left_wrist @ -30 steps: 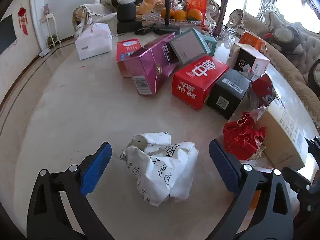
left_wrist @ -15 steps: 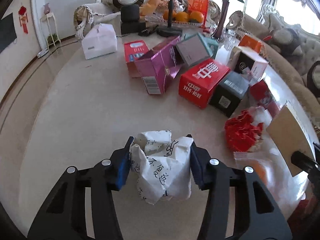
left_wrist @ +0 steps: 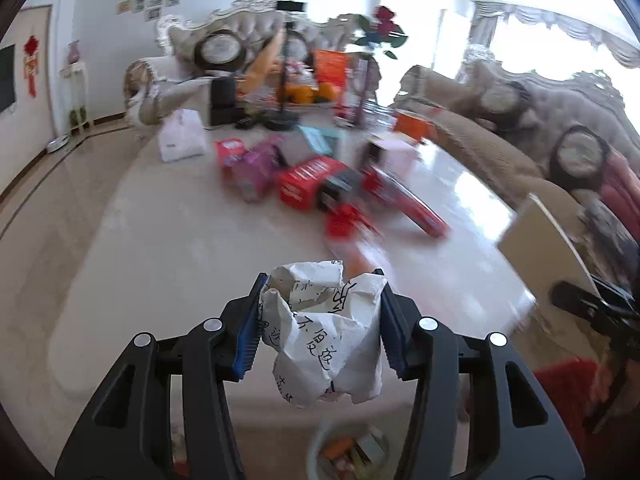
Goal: Collect trash
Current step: 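Carry both items over the wastebasket and open both grippers to drop them, then grasp the orange-filled plastic bag with the left gripper while the right grasps the pink wafer tube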
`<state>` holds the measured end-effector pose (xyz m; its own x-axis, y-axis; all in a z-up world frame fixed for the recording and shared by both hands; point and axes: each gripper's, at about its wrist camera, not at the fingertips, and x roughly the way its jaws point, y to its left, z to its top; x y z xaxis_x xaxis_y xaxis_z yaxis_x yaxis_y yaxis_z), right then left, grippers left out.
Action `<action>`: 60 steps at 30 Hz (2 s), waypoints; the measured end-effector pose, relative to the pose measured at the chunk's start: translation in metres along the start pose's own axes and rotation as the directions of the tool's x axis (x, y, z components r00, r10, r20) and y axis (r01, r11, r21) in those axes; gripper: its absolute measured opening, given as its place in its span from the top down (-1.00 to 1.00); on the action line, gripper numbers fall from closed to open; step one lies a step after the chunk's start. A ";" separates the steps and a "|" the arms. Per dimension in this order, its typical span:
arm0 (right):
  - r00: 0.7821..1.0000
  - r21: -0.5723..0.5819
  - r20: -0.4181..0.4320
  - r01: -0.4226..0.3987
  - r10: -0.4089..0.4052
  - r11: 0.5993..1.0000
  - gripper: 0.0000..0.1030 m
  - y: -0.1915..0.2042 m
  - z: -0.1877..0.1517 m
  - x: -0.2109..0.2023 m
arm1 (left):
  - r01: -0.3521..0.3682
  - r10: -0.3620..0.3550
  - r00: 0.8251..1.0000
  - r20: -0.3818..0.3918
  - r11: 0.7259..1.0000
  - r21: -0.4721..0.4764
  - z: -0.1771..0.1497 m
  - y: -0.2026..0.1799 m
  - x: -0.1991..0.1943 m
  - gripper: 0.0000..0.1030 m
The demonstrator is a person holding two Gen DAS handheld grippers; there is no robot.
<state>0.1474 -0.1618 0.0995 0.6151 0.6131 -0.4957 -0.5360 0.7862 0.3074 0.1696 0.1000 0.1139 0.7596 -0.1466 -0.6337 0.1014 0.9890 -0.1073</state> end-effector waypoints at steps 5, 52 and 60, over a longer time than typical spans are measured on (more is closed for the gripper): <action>0.995 0.006 -0.097 -0.002 0.002 1.000 0.11 0.017 -0.062 -0.008 | 0.058 -0.055 0.996 -0.076 0.998 0.034 -0.084 -0.039 -0.008 0.03; 0.983 0.004 -0.162 0.089 -0.088 0.996 -0.44 0.002 -0.143 0.011 | 0.024 -0.027 0.974 -0.224 1.000 -0.016 -0.211 -0.065 0.052 -0.81; 0.987 -0.139 0.016 0.159 -0.158 0.977 -0.65 -0.017 -0.006 0.009 | -0.047 0.047 0.999 -0.009 0.998 -0.030 -0.076 -0.055 0.015 -0.81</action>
<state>0.1585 -0.1701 0.0846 0.7015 0.4824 -0.5246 -0.5068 0.8552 0.1087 0.1265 0.0426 0.0520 0.7577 -0.1001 -0.6449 0.0461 0.9939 -0.1002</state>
